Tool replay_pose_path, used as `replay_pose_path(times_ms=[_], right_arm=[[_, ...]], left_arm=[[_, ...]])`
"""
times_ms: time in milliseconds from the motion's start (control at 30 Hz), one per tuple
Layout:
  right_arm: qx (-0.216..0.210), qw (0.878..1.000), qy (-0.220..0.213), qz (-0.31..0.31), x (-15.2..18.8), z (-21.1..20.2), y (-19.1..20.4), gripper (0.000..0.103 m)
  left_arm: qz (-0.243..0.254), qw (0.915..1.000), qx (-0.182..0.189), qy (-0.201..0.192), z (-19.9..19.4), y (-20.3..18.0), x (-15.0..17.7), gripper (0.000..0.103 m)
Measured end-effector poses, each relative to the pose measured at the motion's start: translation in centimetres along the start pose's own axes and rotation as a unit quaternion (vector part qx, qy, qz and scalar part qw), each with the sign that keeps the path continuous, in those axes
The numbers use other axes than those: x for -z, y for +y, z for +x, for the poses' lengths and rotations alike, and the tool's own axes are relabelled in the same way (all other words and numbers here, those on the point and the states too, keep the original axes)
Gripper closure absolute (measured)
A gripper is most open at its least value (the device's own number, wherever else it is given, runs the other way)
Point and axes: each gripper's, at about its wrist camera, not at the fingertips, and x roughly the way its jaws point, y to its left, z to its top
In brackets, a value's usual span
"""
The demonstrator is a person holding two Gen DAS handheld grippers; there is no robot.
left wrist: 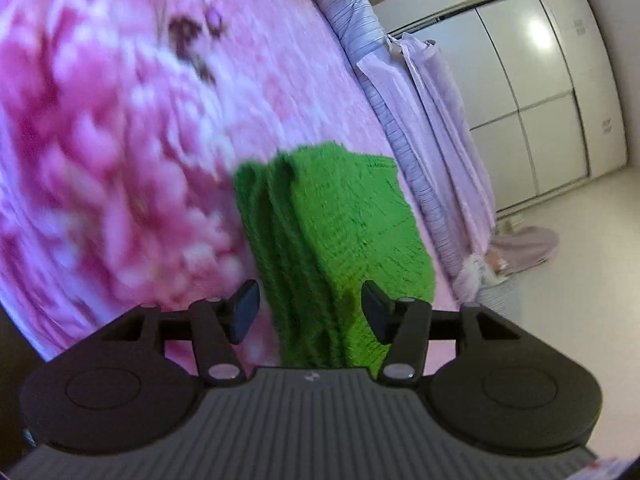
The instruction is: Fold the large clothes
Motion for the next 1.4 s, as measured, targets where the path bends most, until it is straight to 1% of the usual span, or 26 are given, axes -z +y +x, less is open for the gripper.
replay_pose_path(times_ms=[67, 133, 233, 367, 400, 433, 467, 533, 567, 600, 633, 667, 700, 733, 800, 867, 900, 933, 967, 1000, 1033, 1067, 1133, 1300, 1367, 1400], right_arm=[[0.012, 1.000, -0.013, 0.020, -0.7, -0.4, -1.1, 0.036], [0.024, 0.999, -0.025, 0.021, -1.7, -0.7, -2.0, 0.036], [0.035, 0.999, -0.028, 0.009, -3.0, -0.8, -2.4, 0.036], [0.018, 0.999, -0.015, -0.025, -5.3, -0.7, -2.5, 0.036], [0.010, 0.999, -0.014, -0.033, -6.0, -0.7, -2.4, 0.036], [-0.001, 0.999, -0.012, -0.042, -6.6, -0.4, -2.2, 0.035], [-0.015, 0.998, -0.004, -0.053, -7.6, 0.1, -2.0, 0.033], [-0.040, 0.996, 0.014, -0.073, -9.4, 1.6, -1.6, 0.020], [-0.051, 0.995, 0.024, -0.082, -10.4, 2.7, -1.4, 0.019], [-0.061, 0.994, 0.031, -0.084, -11.1, 3.8, -1.2, 0.018], [-0.072, 0.993, 0.040, -0.082, -12.0, 5.1, -1.1, 0.018], [-0.082, 0.992, 0.047, -0.078, -12.7, 6.2, -1.1, 0.017], [-0.090, 0.991, 0.056, -0.076, -13.2, 7.3, -1.0, 0.017], [-0.100, 0.990, 0.067, -0.075, -13.8, 8.6, -0.9, 0.017], [-0.099, 0.988, 0.090, -0.072, -14.6, 11.1, -0.8, 0.017], [-0.106, 0.986, 0.115, -0.065, -14.9, 13.4, -0.9, 0.017], [-0.117, 0.985, 0.114, -0.062, -14.9, 14.0, -1.0, 0.017], [-0.123, 0.984, 0.117, -0.061, -14.9, 14.5, -0.9, 0.017], [-0.121, 0.983, 0.120, -0.064, -14.8, 14.8, -0.7, 0.020], [-0.123, 0.982, 0.126, -0.069, -14.6, 14.9, -0.4, 0.049], [-0.129, 0.979, 0.148, -0.063, -14.3, 15.3, -0.3, 0.065], [-0.116, 0.980, 0.153, -0.048, -13.8, 15.4, -0.4, 0.066], [-0.115, 0.982, 0.141, -0.045, -13.0, 14.5, -0.5, 0.072], [-0.080, 0.990, 0.114, 0.006, -7.8, 11.0, 0.3, 0.074], [-0.064, 0.994, 0.088, 0.010, -5.6, 9.6, 0.6, 0.068], [-0.049, 0.997, 0.068, -0.001, -5.2, 9.0, 0.8, 0.058]], left_arm=[[-0.004, 1.0000, -0.002, -0.002, 1.1, 0.2, 0.1, 0.058], [0.016, 0.9998, -0.003, -0.008, 1.4, -0.2, -0.4, 0.074], [0.063, 0.9979, -0.009, -0.010, 1.0, -1.5, -2.0, 0.082], [0.125, 0.9910, -0.026, -0.041, -0.6, -3.0, -5.7, 0.090], [0.144, 0.9869, -0.039, -0.060, -1.2, -3.3, -6.7, 0.100], [0.161, 0.9834, -0.043, -0.071, -1.7, -3.5, -7.5, 0.100], [0.166, 0.9834, -0.040, -0.061, -1.7, -3.4, -8.4, 0.100], [0.152, 0.9874, -0.040, -0.021, -0.9, -2.9, -9.2, 0.098], [0.143, 0.9885, -0.045, -0.015, -0.5, -2.7, -9.1, 0.095], [0.134, 0.9899, -0.047, -0.009, -0.3, -2.4, -8.9, 0.085], [0.120, 0.9919, -0.043, -0.004, -0.2, -2.0, -8.6, 0.068], [0.100, 0.9943, -0.037, -0.004, -0.4, -1.4, -8.4, 0.060], [0.071, 0.9970, -0.030, -0.005, -0.6, -0.7, -8.1, 0.041], [0.045, 0.9986, -0.026, -0.005, -0.6, 0.0, -7.8, 0.035], [0.007, 0.9997, -0.021, 0.003, -0.3, 1.2, -7.2, 0.035], [0.009, 0.9996, -0.027, 0.005, 0.7, 1.4, -7.2, 0.036], [0.017, 0.9995, -0.025, 0.005, 1.0, 1.2, -7.2, 0.036], [0.024, 0.9994, -0.022, 0.006, 1.4, 1.0, -7.3, 0.042], [0.031, 0.9993, -0.020, 0.010, 2.1, 0.8, -7.5, 0.055], [0.035, 0.9990, -0.025, 0.015, 2.6, 0.7, -7.6, 0.063], [0.039, 0.9986, -0.029, 0.020, 3.3, 0.7, -8.0, 0.071], [0.045, 0.9984, -0.025, 0.023, 3.6, 0.7, -8.5, 0.073], [0.068, 0.9968, -0.031, 0.028, 3.6, 0.3, -9.4, 0.075], [0.135, 0.9881, -0.068, 0.029, 4.6, -1.0, -12.4, 0.075], [0.165, 0.9814, -0.089, 0.041, 5.3, -1.7, -12.7, 0.070], [0.183, 0.9771, -0.101, 0.041, 5.4, -2.3, -12.5, 0.069]])
